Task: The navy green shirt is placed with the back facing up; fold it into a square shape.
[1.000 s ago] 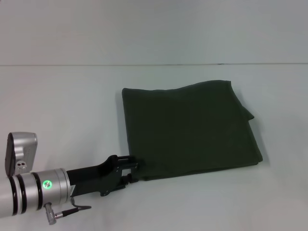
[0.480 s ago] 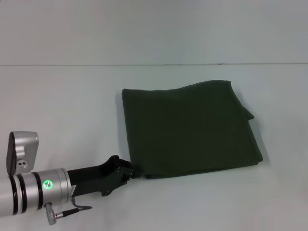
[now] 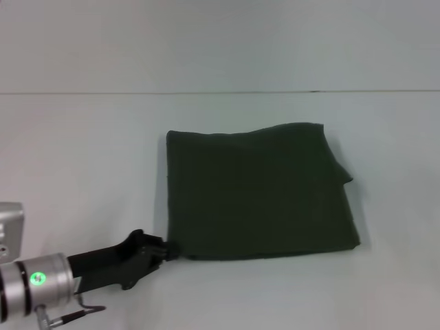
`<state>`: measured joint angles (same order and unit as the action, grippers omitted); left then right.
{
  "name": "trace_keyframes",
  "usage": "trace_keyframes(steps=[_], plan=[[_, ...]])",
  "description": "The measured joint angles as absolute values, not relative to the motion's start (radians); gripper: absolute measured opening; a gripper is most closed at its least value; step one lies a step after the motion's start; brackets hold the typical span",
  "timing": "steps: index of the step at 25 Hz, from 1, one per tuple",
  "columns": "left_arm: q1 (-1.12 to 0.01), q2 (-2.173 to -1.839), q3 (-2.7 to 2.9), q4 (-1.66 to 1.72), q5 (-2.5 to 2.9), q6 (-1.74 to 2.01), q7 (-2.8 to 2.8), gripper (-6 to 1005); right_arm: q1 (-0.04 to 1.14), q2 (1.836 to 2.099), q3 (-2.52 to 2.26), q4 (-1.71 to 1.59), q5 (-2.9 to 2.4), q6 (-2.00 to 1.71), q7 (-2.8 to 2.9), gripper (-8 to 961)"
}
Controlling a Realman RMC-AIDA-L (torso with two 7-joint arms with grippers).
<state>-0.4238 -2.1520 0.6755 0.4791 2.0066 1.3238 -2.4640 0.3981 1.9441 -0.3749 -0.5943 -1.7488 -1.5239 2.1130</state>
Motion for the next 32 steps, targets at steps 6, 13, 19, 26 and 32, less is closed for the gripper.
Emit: trace_keyframes(steps=[6, 13, 19, 26, 32], plan=[[-0.371, -2.135, 0.655, 0.492, 2.006, 1.343, -2.462, 88, 0.401, 1.946, -0.374, -0.589, -1.749, -1.526, 2.116, 728], [-0.379, -2.097, 0.634, 0.466, 2.015, 1.410, -2.417, 139, 0.406, 1.945, -0.376, -0.583, -1.749, -1.528, 2.118, 728], [-0.381, -2.059, 0.650, 0.488, 2.026, 1.545, -2.383, 183, 0.411, 1.943, -0.379, -0.584, -1.750, -1.531, 2.115, 728], [-0.339, -2.053, 0.452, 0.555, 1.917, 1.814, -2.005, 372, 0.424, 1.936, -0.447, -0.622, -1.843, -1.538, 1.967, 728], [-0.470, -2.050, 0.564, 0.608, 1.962, 1.721, -1.732, 757, 0.469, 1.987, -0.583, -0.726, -1.995, -1.534, 1.680, 728]])
